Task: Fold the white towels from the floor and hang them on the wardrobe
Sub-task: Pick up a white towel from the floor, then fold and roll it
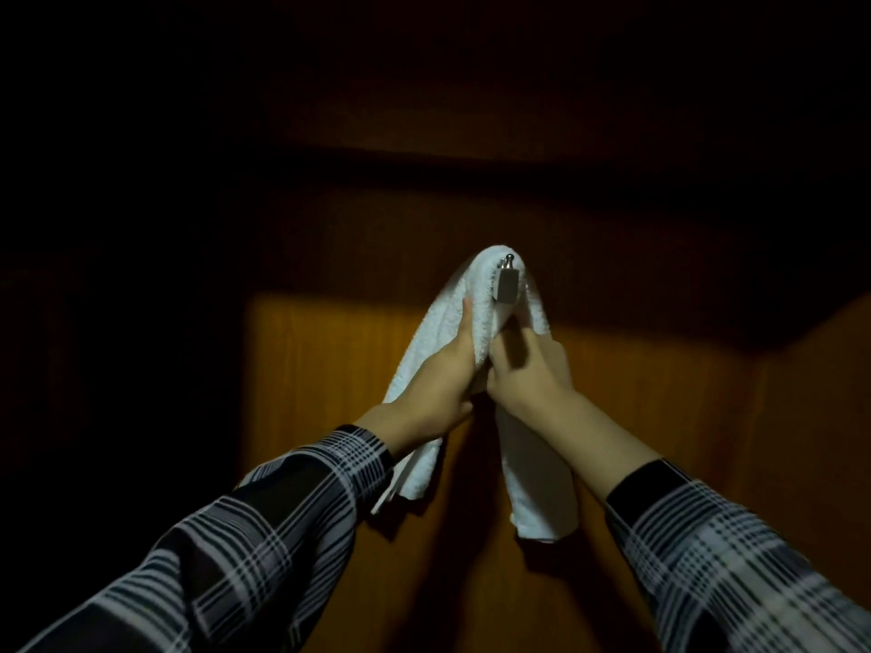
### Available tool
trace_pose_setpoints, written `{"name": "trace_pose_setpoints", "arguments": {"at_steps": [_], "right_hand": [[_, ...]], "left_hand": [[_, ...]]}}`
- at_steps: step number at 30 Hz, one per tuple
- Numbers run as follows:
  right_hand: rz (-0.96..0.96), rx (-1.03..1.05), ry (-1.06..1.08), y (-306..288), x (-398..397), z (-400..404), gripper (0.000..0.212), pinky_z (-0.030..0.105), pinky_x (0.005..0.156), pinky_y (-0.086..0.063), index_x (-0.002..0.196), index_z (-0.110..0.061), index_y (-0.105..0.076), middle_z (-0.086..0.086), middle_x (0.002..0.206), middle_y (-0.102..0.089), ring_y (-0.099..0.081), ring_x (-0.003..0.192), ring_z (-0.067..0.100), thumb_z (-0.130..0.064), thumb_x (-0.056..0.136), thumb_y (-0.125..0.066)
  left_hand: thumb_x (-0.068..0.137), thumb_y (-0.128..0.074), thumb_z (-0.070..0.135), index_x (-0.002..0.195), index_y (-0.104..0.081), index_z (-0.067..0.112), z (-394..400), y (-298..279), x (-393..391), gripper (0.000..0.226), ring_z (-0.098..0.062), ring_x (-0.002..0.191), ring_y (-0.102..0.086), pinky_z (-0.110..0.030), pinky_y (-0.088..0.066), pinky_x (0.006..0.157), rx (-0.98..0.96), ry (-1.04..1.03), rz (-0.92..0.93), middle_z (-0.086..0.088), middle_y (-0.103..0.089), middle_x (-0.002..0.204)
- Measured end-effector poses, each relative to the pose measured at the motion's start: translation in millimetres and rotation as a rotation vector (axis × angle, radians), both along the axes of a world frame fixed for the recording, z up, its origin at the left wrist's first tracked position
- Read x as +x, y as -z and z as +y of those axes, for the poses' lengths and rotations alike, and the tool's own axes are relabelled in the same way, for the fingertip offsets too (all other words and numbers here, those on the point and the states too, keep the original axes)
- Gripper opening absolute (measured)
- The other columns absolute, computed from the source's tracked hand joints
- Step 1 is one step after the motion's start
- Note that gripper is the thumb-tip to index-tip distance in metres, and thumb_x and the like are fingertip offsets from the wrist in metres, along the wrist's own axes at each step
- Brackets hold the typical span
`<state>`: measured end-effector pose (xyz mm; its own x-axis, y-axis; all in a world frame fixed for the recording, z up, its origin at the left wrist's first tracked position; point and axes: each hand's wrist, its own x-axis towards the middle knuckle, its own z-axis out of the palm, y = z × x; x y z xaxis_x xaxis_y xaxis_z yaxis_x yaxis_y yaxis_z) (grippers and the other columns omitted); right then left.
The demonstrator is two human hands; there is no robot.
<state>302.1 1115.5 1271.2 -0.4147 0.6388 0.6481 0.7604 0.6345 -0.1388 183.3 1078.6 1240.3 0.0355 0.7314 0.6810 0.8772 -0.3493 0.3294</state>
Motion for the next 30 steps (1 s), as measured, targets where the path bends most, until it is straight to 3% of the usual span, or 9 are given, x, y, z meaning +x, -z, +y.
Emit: {"name": "trace_pose_setpoints", "arguments": {"at_steps": [3,7,12,15,17,19,22,26,30], "right_hand": [[-0.159,-0.117,0.001,7,-1,-15,0.043,0.034,0.066,-0.045,0.130,-0.005,-0.039,0.016,0.112,-0.059,-0.059,0.088,0.032,-0.009,0.089,-0.053],[-0.250,-0.247,-0.087,31,15,-29,0.074,0.034,0.075,-0.041,0.148,-0.001,-0.009,0.021,0.134,-0.045,-0.053,0.113,0.034,0.000,0.089,-0.053],[-0.268,-0.195,-0.201,88,53,-45,0.075,0.032,0.103,-0.038,0.151,-0.015,-0.023,0.003,0.160,-0.010,-0.017,0.145,0.021,0.010,0.084,-0.048],[-0.127,-0.332,-0.325,135,61,-68,0.052,0.022,0.100,-0.035,0.133,-0.019,-0.051,0.000,0.152,-0.030,-0.035,0.136,0.017,0.006,0.088,-0.044],[-0.037,-0.414,-0.391,160,64,-92,0.039,0.015,0.083,-0.040,0.120,-0.020,-0.062,0.000,0.137,-0.048,-0.055,0.110,0.015,0.002,0.091,-0.047],[-0.003,-0.505,-0.446,183,68,-115,0.033,0.023,0.072,-0.050,0.112,-0.021,-0.066,0.001,0.119,-0.060,-0.064,0.087,0.023,-0.001,0.093,-0.049],[-0.009,-0.655,-0.466,212,81,-146,0.029,0.035,0.063,-0.054,0.110,-0.023,-0.066,-0.001,0.104,-0.066,-0.066,0.081,0.029,-0.004,0.096,-0.049],[-0.140,-0.758,-0.454,258,100,-183,0.025,0.027,0.057,-0.049,0.111,-0.023,-0.064,-0.004,0.102,-0.064,-0.065,0.074,0.024,-0.009,0.097,-0.049],[-0.259,-0.891,-0.444,315,115,-227,0.024,0.038,0.079,-0.055,0.107,-0.023,-0.065,-0.009,0.092,-0.063,-0.066,0.089,0.029,-0.007,0.096,-0.050]], "left_hand": [[0.075,-0.051,-0.013,0.148,0.022,0.013,-3,2,-5,0.107,-0.038,0.110,-0.055,-0.050,-0.051,0.088,-0.057,0.048,0.086,-0.020,-0.043,0.140],[0.079,-0.058,-0.011,0.149,0.019,0.024,-38,8,-2,0.109,-0.031,0.128,-0.043,-0.043,-0.043,0.101,-0.209,0.097,0.124,-0.002,-0.010,0.159],[0.091,-0.057,0.010,0.150,-0.019,0.033,-93,53,-17,0.074,-0.026,0.108,-0.061,-0.042,-0.050,0.089,-0.386,-0.115,0.199,-0.001,-0.051,0.141],[0.092,-0.053,0.005,0.140,-0.043,0.028,-126,97,-10,0.054,-0.008,0.099,-0.064,-0.030,-0.051,0.091,-0.664,-0.090,0.172,0.002,-0.065,0.122],[0.093,-0.050,0.002,0.136,-0.049,0.021,-151,123,0,0.047,-0.006,0.094,-0.066,-0.019,-0.049,0.086,-0.821,-0.042,0.206,0.000,-0.068,0.117],[0.095,-0.049,0.005,0.135,-0.051,0.020,-174,146,9,0.043,-0.006,0.092,-0.066,-0.015,-0.048,0.080,-0.912,-0.020,0.222,0.000,-0.069,0.114],[0.097,-0.048,0.009,0.136,-0.051,0.022,-210,178,22,0.041,-0.007,0.097,-0.064,-0.022,-0.051,0.085,-0.964,-0.029,0.215,0.003,-0.067,0.114],[0.098,-0.047,0.014,0.130,-0.053,0.023,-268,225,41,0.034,-0.013,0.096,-0.061,-0.037,-0.052,0.088,-1.033,-0.072,0.215,0.005,-0.063,0.108],[0.098,-0.048,0.015,0.135,-0.049,0.026,-327,284,51,0.038,-0.014,0.105,-0.061,-0.039,-0.051,0.090,-1.109,-0.047,0.115,0.004,-0.063,0.120]]}}
